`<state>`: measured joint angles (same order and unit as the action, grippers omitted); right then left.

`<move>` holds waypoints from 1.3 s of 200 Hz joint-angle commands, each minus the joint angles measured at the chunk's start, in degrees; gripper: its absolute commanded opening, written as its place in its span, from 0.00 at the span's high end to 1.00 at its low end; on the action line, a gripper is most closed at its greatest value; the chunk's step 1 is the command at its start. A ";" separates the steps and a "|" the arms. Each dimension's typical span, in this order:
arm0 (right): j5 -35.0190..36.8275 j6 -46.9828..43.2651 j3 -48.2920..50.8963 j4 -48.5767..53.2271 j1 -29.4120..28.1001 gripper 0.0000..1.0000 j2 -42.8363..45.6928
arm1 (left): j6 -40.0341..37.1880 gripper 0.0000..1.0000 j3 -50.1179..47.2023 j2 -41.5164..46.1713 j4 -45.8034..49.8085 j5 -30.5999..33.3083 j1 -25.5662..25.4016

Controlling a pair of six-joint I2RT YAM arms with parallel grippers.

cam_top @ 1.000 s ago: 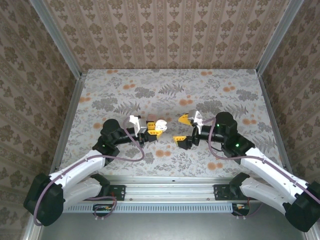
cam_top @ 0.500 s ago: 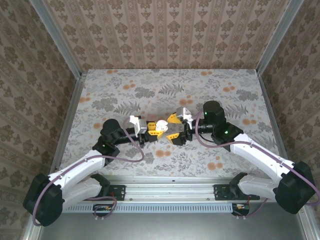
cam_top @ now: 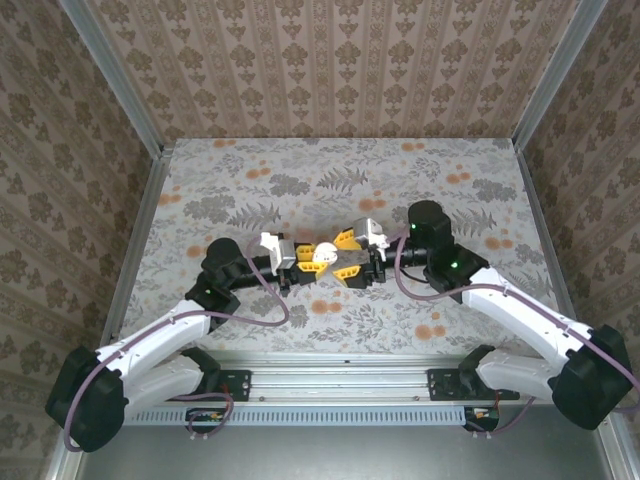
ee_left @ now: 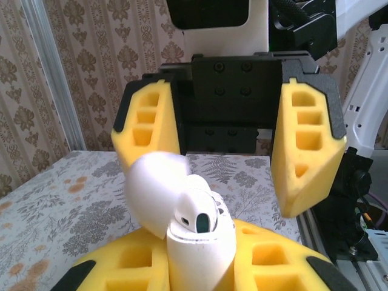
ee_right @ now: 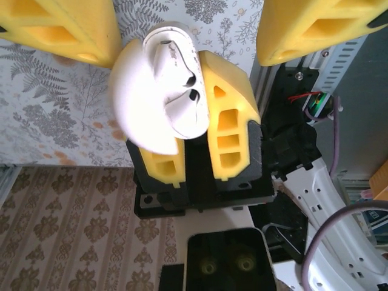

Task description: Insert wireless bluetooth earbuds into charging case

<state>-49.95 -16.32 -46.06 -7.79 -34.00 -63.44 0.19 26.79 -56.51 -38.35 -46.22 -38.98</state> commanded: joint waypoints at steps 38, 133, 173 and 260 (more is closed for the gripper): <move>1.38 -2.63 3.96 -3.42 0.14 0.44 7.26 | -1.39 0.90 1.65 0.69 0.73 0.59 -0.38; -0.80 -5.30 -1.35 -0.04 0.51 0.51 0.22 | -1.42 0.90 1.65 0.96 0.81 -0.01 -0.55; -3.36 -6.53 -2.82 1.19 0.51 0.53 -1.80 | -1.47 0.90 2.04 1.05 0.99 -0.01 -0.52; -4.48 -8.01 -4.88 3.20 0.60 0.84 -4.13 | -1.77 0.90 2.60 1.05 1.43 -0.11 -0.61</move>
<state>-52.07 -23.00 -49.47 -5.91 -33.15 -66.94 -0.32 27.42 -56.51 -35.94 -46.11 -39.35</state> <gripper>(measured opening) 0.182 0.201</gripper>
